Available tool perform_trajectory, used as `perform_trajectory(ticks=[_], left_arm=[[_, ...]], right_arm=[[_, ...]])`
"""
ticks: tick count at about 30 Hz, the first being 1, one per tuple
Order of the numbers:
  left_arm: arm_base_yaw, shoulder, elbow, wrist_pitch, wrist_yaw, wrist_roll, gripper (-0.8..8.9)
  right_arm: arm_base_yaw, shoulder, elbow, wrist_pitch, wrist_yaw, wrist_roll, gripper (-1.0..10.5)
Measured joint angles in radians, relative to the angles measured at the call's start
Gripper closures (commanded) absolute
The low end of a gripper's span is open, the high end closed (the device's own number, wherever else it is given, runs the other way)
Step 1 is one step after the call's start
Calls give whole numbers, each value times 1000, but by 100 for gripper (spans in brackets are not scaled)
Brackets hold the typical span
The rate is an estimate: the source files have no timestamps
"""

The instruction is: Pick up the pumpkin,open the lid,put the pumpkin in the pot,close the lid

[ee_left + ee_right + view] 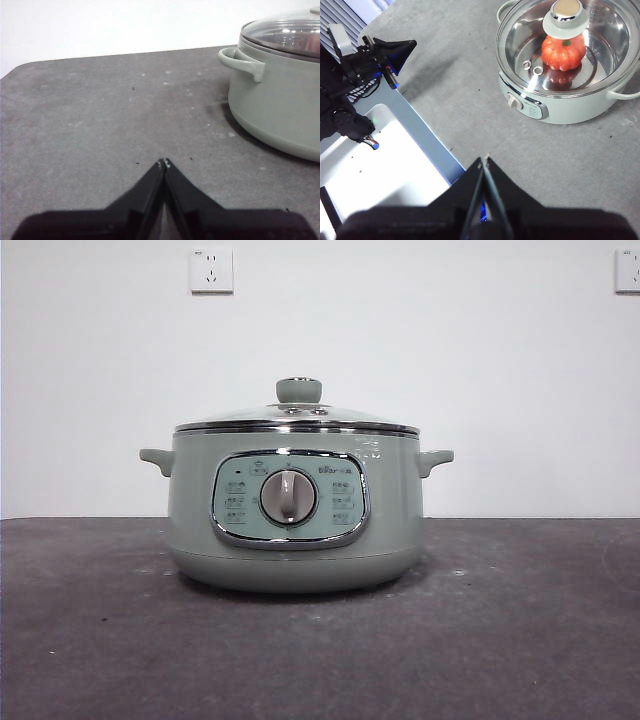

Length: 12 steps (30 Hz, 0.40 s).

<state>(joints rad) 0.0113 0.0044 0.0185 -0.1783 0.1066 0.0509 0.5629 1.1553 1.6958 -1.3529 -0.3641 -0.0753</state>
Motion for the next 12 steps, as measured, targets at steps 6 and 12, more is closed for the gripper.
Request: perform_trajectory(ticks=[6, 12], left_arm=[[0, 0, 0, 0, 0, 0, 817], [0, 0, 0, 0, 0, 0, 817]], right_arm=[[0, 0, 0, 0, 0, 0, 946], [-23, -6, 0, 0, 9, -31, 946]])
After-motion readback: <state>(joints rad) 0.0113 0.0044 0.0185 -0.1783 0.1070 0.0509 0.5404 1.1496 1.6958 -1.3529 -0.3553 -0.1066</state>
